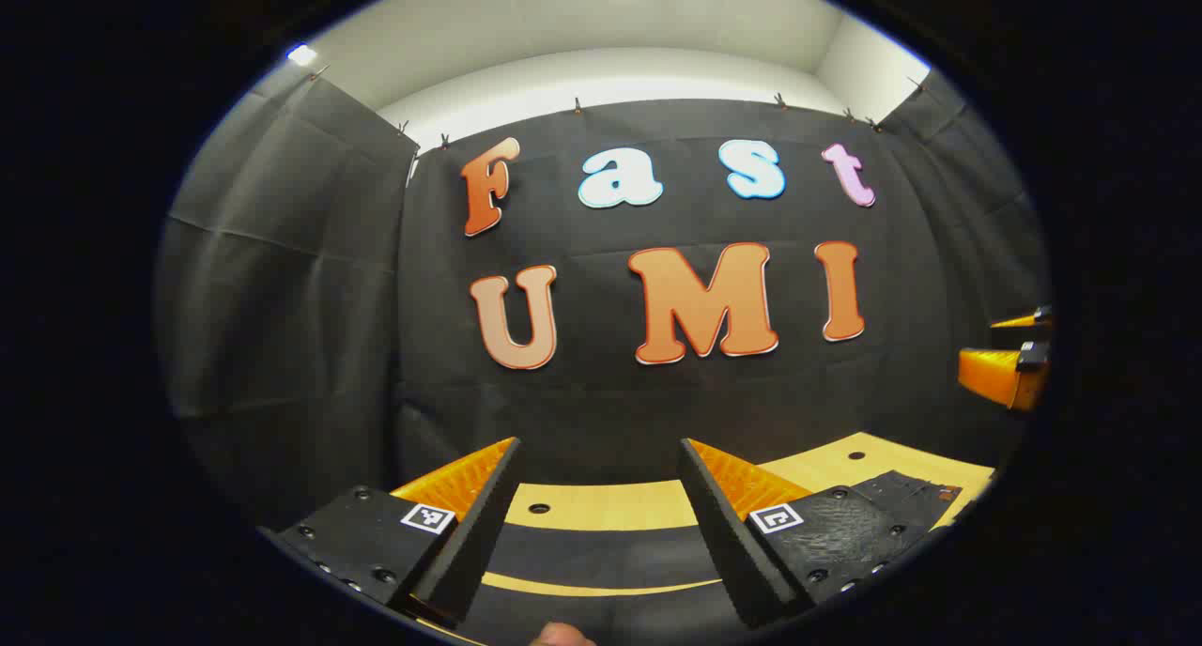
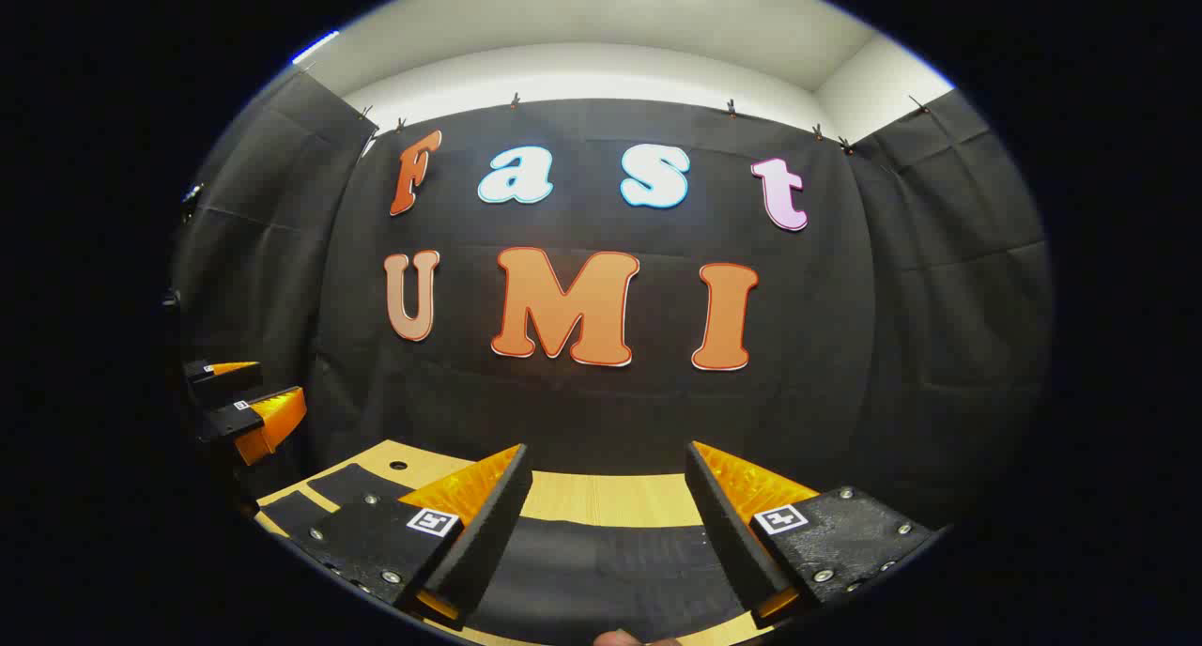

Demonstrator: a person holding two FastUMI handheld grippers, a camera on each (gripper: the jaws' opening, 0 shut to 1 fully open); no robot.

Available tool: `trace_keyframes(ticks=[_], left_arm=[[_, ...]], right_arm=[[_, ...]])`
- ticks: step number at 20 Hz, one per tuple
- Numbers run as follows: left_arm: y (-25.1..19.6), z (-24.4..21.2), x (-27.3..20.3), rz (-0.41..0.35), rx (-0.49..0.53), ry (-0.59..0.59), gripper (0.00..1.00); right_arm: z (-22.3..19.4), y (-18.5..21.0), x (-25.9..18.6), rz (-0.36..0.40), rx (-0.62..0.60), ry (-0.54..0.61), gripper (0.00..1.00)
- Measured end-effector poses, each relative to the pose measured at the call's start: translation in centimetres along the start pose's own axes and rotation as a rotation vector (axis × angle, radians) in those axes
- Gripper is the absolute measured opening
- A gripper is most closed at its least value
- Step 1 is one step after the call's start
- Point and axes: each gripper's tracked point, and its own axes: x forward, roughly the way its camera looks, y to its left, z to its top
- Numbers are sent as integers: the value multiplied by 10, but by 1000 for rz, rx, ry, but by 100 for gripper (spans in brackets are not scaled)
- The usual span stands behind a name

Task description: Grasp the waist and the cuffs of the jeans and fold them to make the two legs overlap; first hold the waist and fold one-third of the jeans toward the cuffs, then hold the cuffs and fold the remaining one-third in the same direction to finish folding.

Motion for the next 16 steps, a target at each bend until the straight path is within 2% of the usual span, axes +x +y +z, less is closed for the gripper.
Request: trace_keyframes(ticks=[3, 4, 5, 7, 8, 9, 11, 16], left_arm=[[-14, 6, -11, 4, -7, -15, 99], [-20, 4, -12, -4, -8, -10, 98], [-25, 3, -13, -8, -8, 0, 98], [-27, 5, -19, -6, -11, 1, 100], [-29, 6, -19, -7, -12, -4, 100], [-29, 8, -20, -7, -12, -9, 99], [-27, 8, -20, 4, -8, -8, 100], [-11, -1, -14, 38, -12, 14, 99]], right_arm=[[-4, -10, 0, 5, 8, 13, 94], [-5, -10, 0, 9, 12, 12, 98], [-3, -12, 0, 8, 8, 6, 94], [-5, -11, 1, 9, 1, 19, 94], [-9, -8, 1, 20, 11, 27, 98], [-9, -11, 1, 19, 14, 21, 98], [-8, -15, 2, 11, 12, 19, 94], [-18, -25, 7, -14, 13, 37, 100]])
